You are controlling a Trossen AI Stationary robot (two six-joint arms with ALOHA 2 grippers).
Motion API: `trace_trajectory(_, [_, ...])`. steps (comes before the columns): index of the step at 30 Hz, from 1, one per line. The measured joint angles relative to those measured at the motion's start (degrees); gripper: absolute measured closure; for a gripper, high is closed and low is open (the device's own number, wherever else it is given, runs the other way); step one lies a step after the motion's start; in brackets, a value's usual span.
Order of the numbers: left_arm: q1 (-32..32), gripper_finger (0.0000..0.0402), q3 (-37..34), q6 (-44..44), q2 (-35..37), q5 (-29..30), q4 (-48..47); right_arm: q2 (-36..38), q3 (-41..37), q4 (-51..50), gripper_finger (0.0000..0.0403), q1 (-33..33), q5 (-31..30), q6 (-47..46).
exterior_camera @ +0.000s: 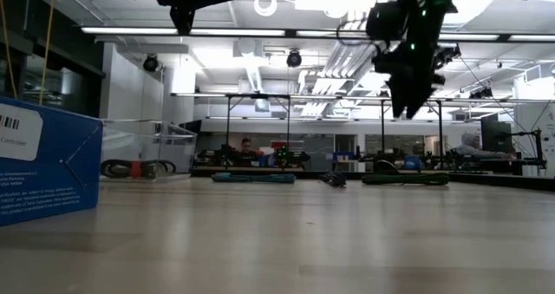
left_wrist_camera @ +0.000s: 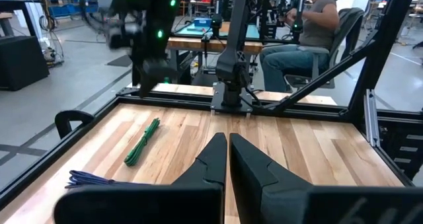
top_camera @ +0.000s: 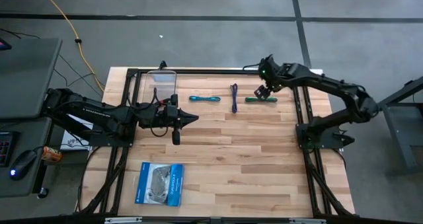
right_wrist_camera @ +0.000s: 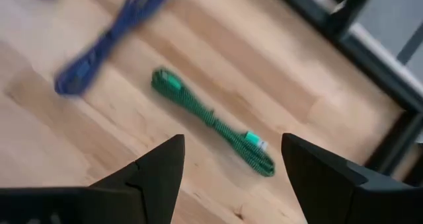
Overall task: Pick and place USB-C Cables
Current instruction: Put the green USB cable into the transparent bin
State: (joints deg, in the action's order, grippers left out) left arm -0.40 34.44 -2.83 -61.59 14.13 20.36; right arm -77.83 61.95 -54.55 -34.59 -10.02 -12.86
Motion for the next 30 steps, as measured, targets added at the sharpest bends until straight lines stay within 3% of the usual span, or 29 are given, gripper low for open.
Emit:
trace_trajectory(5, [0.0, 0.0401, 0.0, 0.0, -0.01, 0.0, 0.0, -4.98, -3.06, 2.82, 0.0157, -0.8, 3.05, 4.32])
trace_trajectory(24, [0.02, 0.0401, 0.0, 0.02, 0.0, 0.0, -1.32, -21.34, -3.12, 9.87, 0.0157, -0.8, 2.97, 13.93])
trace_trajectory(30, [0.02, 0.0401, 0.0, 0.02, 0.0, 0.0, -1.31, -25.08, -2.84, 11.55, 0.0157, -0.99, 0.45, 16.49])
